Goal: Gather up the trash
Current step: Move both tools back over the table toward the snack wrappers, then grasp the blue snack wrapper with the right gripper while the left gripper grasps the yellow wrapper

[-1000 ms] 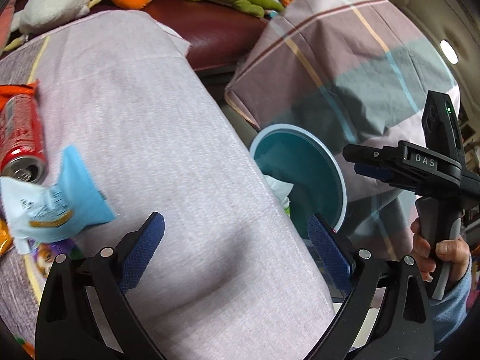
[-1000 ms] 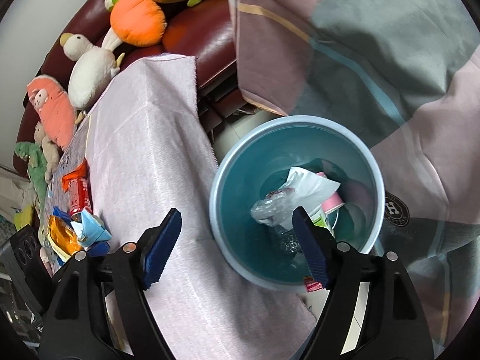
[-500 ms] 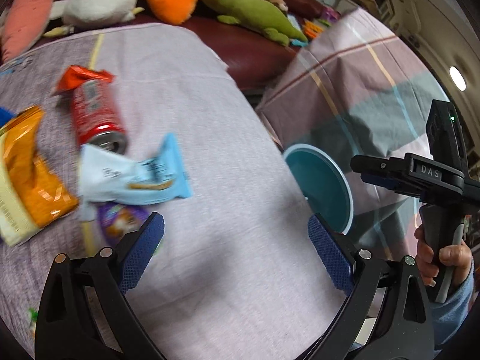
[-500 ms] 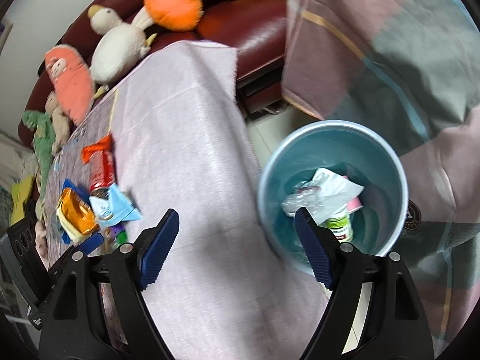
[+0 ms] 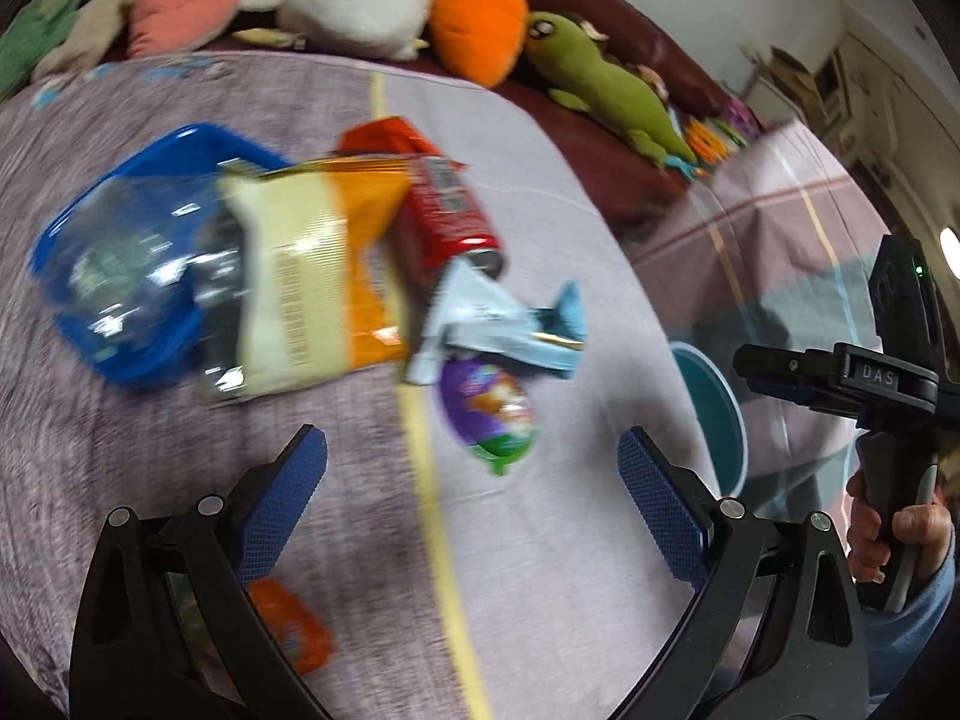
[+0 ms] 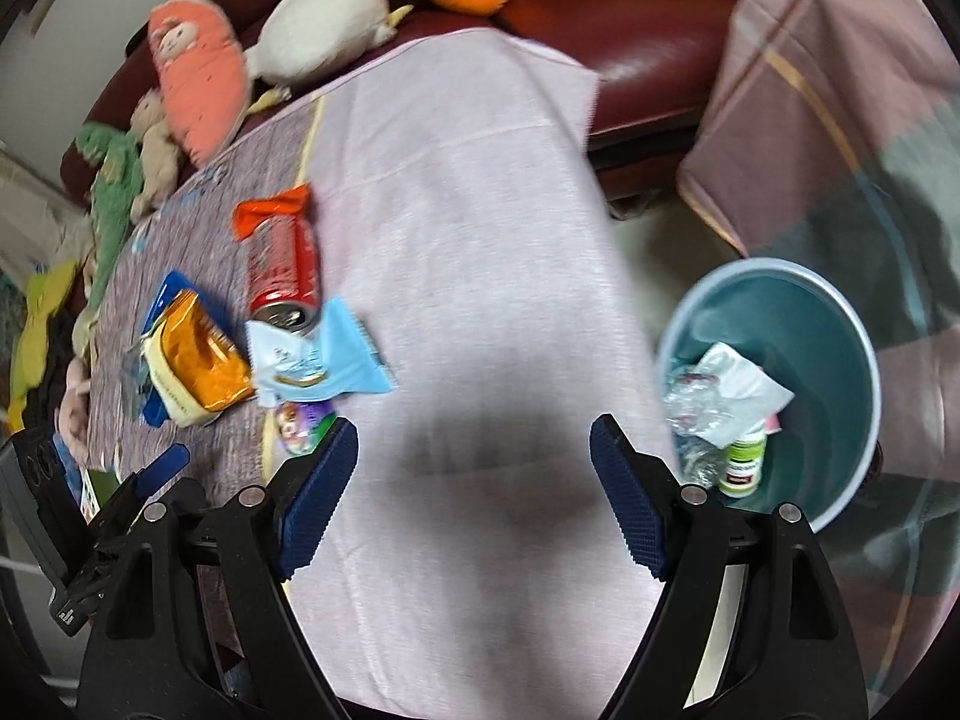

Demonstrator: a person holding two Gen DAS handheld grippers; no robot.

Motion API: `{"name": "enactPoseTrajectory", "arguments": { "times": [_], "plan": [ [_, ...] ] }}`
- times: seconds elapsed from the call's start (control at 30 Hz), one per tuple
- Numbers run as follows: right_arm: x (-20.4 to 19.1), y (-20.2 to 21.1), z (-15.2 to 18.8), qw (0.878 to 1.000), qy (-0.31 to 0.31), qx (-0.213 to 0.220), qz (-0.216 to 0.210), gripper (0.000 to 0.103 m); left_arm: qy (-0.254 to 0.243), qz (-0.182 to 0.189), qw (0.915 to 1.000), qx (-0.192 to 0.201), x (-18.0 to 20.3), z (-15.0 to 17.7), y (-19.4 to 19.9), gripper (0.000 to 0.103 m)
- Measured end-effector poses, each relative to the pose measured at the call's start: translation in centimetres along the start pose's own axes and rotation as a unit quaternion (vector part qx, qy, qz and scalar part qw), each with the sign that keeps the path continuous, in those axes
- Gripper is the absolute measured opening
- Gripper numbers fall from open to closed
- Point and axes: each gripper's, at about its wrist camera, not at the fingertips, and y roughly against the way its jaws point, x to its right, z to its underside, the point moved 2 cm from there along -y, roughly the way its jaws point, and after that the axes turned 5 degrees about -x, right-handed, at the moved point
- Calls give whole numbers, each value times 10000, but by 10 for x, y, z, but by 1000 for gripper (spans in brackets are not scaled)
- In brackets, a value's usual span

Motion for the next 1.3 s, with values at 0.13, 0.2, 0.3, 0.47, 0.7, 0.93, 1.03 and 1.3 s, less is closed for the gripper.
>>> {"name": "enactPoseTrajectory", "arguments": {
  "times": [0.13,0.2,0.3,0.47,0.7,0.93,1.03,1.3],
  "plan": [
    [-30,-12,-5,9996,255,-125,-30,76,308,-64,9995,54,-25,3,5,98],
    [-44,-20,-9,9991,378,-188,-36,76,436,-114,9989,101,-35,5,7,98],
    [-57,-31,-17,9986,464,-237,-35,76,609,-193,9978,177,-47,7,7,98],
    [-71,-52,-31,9979,522,-371,-81,76,783,-315,9961,243,-57,7,3,98],
    [-77,-80,-41,9974,487,-518,-75,76,965,-416,9940,296,-64,2,-4,98],
    [-77,-101,-44,9977,462,-482,-84,76,1134,-541,9913,378,-69,-3,-9,98],
    [-75,-107,-42,9976,457,-490,-158,65,1220,-570,9901,403,-70,-5,-11,98],
    [-83,-102,-32,9956,690,-478,-423,39,1491,-796,9837,611,-65,-13,-16,98]
  ]
}}
